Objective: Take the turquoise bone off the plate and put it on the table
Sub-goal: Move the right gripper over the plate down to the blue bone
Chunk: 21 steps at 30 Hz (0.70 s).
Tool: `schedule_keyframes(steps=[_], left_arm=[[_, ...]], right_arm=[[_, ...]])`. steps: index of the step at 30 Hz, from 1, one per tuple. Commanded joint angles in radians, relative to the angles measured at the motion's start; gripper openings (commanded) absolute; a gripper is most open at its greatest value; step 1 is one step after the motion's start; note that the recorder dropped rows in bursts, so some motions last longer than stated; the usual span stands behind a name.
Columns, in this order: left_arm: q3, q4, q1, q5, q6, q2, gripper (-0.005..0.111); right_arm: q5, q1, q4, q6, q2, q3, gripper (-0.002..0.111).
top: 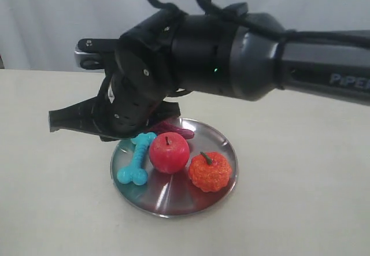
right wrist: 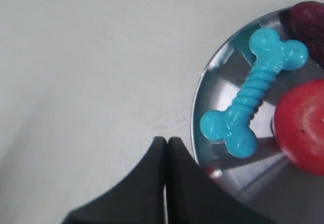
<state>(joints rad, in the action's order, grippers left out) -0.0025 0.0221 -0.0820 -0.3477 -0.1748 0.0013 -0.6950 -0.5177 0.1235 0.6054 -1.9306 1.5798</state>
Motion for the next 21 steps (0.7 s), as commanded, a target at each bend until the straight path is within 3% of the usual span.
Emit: schedule_keyframes(steps=[1,5,9,21], left_arm=[[0.003,0.000,-0.001,0.005,-0.002,-0.001,0.000],[0.003,0.000,-0.001,0.005,-0.002,-0.001,0.000],[0.003,0.000,-0.001,0.005,-0.002,-0.001,0.000],[0.003,0.000,-0.001,0.005,-0.002,-0.001,0.000]], right_arm=[[0.085,0.001,0.025,0.007,-0.068,0.012,-0.001],[0.101,0.003,0.156,0.116,-0.128,0.017,-0.001],[-0.006,0.003,0.297,0.209,-0.192,0.072,-0.001],[-0.091,0.003,0.294,0.181,-0.250,0.141,0.001]])
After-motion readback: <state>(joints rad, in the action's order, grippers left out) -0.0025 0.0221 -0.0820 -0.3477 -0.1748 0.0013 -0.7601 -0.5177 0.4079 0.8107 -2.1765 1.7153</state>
